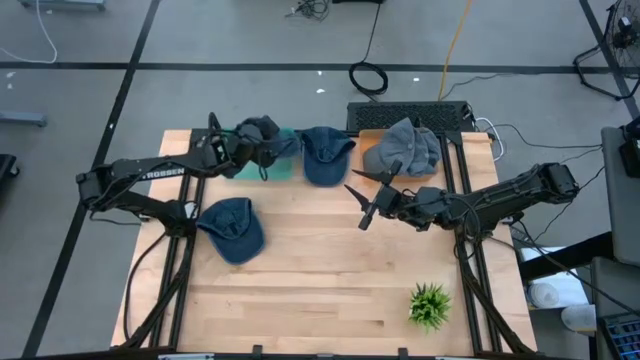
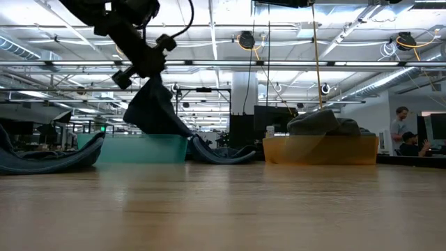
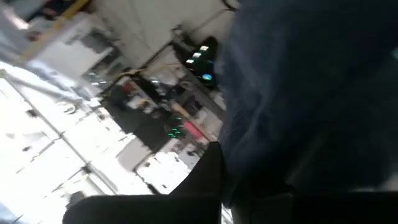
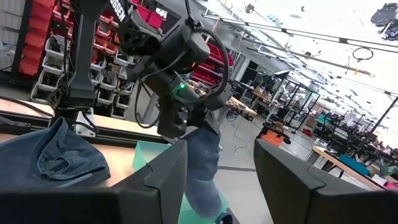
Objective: Pick & Place hat
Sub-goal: Put the right dark blue cap into the blue bin, then put the top dark blue cap into the blue bin
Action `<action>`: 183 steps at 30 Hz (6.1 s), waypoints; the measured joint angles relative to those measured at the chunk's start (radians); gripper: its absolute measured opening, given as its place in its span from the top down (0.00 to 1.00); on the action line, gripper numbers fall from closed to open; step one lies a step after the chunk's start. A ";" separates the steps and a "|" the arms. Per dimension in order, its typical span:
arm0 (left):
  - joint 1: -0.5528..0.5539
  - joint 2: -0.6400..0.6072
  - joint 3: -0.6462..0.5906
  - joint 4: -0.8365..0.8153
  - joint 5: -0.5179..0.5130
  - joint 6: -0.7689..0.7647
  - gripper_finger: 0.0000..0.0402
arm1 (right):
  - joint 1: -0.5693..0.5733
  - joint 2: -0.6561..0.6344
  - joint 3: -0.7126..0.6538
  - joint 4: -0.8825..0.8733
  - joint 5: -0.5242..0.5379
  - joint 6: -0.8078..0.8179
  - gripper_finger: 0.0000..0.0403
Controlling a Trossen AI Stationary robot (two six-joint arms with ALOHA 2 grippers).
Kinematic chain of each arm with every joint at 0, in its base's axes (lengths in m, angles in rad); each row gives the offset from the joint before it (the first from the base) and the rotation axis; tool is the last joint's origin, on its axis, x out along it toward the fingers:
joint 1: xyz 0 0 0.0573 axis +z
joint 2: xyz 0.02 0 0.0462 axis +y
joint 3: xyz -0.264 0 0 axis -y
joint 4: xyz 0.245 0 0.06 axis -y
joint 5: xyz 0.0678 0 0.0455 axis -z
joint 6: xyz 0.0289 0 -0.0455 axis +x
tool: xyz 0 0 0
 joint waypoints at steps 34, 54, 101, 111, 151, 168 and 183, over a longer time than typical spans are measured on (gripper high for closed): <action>0.117 -0.013 -0.001 -0.396 -0.166 -0.275 0.83 | -0.045 0.000 0.000 0.007 -0.004 0.054 0.57; -0.046 -0.012 -0.001 -0.722 -0.158 -0.957 0.22 | -0.055 0.000 0.000 0.007 -0.004 0.052 0.56; 0.430 0.132 0.285 -0.762 0.065 -2.424 0.13 | -0.059 0.000 0.000 -0.068 -0.003 0.156 0.57; 0.344 0.368 0.285 -0.674 0.200 -2.272 0.13 | -0.059 0.000 0.000 -0.076 -0.004 0.156 0.57; 0.170 0.410 0.285 -0.648 0.176 -2.070 0.12 | -0.114 0.000 -0.050 -0.074 -0.005 0.158 0.56; 0.183 0.350 0.290 -0.689 -0.006 -2.115 0.12 | -0.121 0.000 -0.081 -0.073 -0.010 0.113 0.56; 0.038 0.059 0.291 -0.789 0.286 -2.099 0.13 | -0.120 0.000 -0.081 -0.081 -0.031 0.229 0.57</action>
